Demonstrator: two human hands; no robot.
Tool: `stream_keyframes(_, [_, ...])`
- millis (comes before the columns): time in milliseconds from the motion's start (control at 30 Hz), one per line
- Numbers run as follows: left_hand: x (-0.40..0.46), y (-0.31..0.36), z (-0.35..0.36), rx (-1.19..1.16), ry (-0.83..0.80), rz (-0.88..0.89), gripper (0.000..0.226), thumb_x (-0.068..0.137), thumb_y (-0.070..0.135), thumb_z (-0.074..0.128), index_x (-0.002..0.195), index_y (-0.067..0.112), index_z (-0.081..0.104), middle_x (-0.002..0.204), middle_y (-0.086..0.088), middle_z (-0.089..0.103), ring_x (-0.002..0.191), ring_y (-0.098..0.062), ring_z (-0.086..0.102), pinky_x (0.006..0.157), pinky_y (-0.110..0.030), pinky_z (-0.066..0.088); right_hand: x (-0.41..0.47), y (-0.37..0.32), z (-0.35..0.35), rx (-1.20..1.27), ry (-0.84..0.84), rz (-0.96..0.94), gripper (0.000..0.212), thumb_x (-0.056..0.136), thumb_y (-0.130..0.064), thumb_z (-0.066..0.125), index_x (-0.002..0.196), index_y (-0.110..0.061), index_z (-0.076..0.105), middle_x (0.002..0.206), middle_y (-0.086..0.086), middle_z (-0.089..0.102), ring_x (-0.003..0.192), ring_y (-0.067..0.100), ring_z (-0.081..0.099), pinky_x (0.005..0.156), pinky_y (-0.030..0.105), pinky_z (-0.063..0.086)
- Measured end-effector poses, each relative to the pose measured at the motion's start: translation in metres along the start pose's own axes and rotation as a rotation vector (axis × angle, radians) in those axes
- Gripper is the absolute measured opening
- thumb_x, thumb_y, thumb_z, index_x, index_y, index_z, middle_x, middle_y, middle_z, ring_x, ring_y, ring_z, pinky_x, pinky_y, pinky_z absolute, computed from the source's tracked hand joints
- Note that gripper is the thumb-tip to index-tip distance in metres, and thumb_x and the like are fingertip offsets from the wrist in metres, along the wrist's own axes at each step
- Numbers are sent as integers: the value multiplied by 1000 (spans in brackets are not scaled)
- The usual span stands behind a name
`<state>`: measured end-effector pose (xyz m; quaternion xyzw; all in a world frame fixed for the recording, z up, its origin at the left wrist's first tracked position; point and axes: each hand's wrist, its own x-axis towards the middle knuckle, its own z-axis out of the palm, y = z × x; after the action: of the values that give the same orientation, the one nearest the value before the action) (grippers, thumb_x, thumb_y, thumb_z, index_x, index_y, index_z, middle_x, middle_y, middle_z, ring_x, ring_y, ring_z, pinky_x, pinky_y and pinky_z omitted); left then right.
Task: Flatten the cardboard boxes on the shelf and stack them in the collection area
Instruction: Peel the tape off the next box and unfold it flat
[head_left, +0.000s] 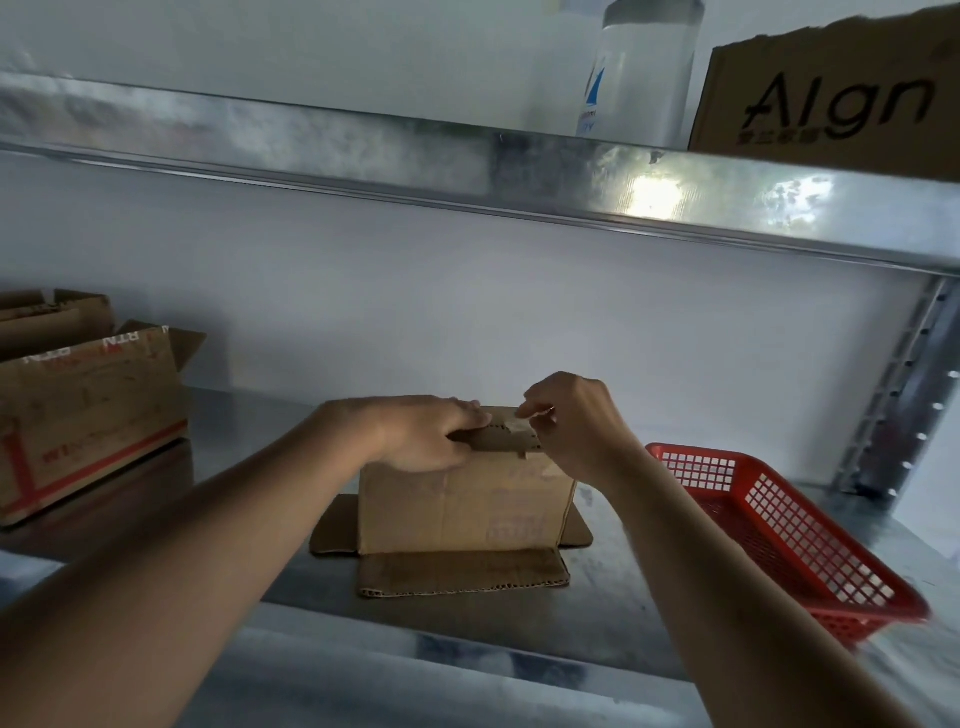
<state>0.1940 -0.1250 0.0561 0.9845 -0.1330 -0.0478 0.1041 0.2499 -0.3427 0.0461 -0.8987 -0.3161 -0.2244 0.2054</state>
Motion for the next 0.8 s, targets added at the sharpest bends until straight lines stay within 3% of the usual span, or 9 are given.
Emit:
stream_keyframes(100, [0, 5, 5, -38, 64, 47, 54, 105, 38, 49, 158, 38, 38, 166, 13, 32, 150, -16, 34, 123, -44, 30, 0, -3, -1, 60, -134, -15, 40, 91, 1, 52, 102, -24, 82, 108, -4, 76, 90, 15, 71, 74, 28, 60])
stream_keyframes(233, [-1, 9, 13, -25, 195, 87, 31, 102, 41, 53, 130, 32, 63, 125, 12, 62, 112, -13, 60, 92, -41, 53, 1, -1, -3, 212, -64, 26, 38, 91, -4, 66, 118, -28, 78, 85, -16, 75, 86, -8, 67, 72, 2, 47])
stream_keyframes(300, [1, 10, 19, 11, 264, 101, 27, 100, 49, 52, 116, 31, 65, 109, 11, 62, 97, -11, 61, 74, -33, 49, 3, 0, -3, 179, -47, 60, 27, 91, -13, 73, 114, -27, 79, 86, -18, 71, 83, -2, 67, 66, 3, 43])
stream_keyframes(367, [4, 10, 25, 36, 299, 118, 29, 100, 56, 51, 112, 33, 63, 102, 13, 60, 88, -5, 58, 66, -28, 41, 3, -2, -1, 145, -109, 132, 17, 94, -26, 71, 108, -27, 79, 92, -12, 68, 81, 10, 69, 61, 15, 46])
stream_keyframes(467, [7, 7, 31, 41, 316, 145, 30, 101, 57, 50, 112, 32, 62, 100, 13, 59, 85, -2, 55, 67, -27, 38, 2, -7, 0, 58, -186, 143, 19, 98, -33, 62, 96, -22, 77, 90, -3, 71, 79, 20, 68, 70, 36, 58])
stream_keyframes(533, [7, 3, 33, 61, 339, 156, 33, 102, 58, 49, 117, 32, 61, 103, 13, 60, 88, -2, 56, 69, -26, 38, 2, -10, 0, 26, -163, 105, 17, 98, -30, 63, 96, -20, 77, 93, 0, 72, 85, 20, 66, 77, 41, 59])
stream_keyframes(600, [7, 0, 35, 85, 359, 158, 36, 102, 60, 47, 123, 34, 59, 111, 14, 61, 92, -4, 57, 72, -22, 38, 3, -13, 1, 18, -125, 88, 13, 97, -27, 67, 97, -20, 78, 96, 1, 73, 89, 20, 67, 80, 42, 60])
stream_keyframes(700, [7, -6, 37, 108, 383, 142, 45, 100, 66, 43, 131, 36, 56, 122, 15, 60, 97, -7, 59, 72, -27, 39, 2, -12, 2, 30, -39, 116, 9, 93, -17, 71, 94, -19, 79, 92, 0, 74, 88, 20, 68, 78, 39, 60])
stream_keyframes(800, [6, -14, 38, 133, 402, 133, 57, 98, 72, 38, 143, 38, 49, 137, 17, 56, 112, -10, 58, 72, -18, 30, -2, -4, -4, 68, 72, 138, 17, 88, -4, 72, 95, -17, 79, 89, -2, 75, 84, 14, 69, 77, 32, 59])
